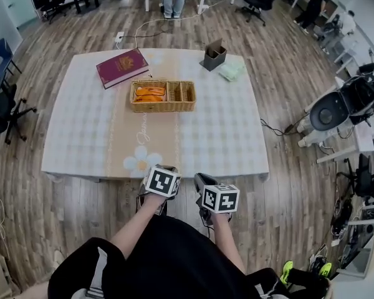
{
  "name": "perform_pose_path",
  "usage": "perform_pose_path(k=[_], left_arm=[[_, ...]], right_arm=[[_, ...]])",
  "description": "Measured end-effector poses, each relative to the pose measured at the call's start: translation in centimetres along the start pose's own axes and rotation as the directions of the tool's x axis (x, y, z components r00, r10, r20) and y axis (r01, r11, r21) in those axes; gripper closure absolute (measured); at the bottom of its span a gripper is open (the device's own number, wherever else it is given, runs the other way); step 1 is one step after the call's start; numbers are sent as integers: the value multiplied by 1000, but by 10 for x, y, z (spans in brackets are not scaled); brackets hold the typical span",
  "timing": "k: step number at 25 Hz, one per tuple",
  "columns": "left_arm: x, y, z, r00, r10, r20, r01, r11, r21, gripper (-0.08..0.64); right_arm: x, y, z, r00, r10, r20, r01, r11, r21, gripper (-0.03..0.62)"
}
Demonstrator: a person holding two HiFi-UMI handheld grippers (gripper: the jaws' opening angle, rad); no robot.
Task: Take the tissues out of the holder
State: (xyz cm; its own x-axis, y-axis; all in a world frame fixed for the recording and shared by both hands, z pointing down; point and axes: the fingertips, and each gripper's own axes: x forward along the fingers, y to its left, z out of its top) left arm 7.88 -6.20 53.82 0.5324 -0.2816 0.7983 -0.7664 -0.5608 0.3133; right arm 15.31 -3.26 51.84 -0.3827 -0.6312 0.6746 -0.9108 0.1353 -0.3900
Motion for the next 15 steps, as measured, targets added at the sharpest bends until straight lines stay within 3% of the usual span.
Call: perform_pose_path(k=[15], left_arm=[[10,95,58,1000,20,13,-19,997,-74,560]], right_arm=[[96,40,88,997,69,-46,-74,992,-106,549]])
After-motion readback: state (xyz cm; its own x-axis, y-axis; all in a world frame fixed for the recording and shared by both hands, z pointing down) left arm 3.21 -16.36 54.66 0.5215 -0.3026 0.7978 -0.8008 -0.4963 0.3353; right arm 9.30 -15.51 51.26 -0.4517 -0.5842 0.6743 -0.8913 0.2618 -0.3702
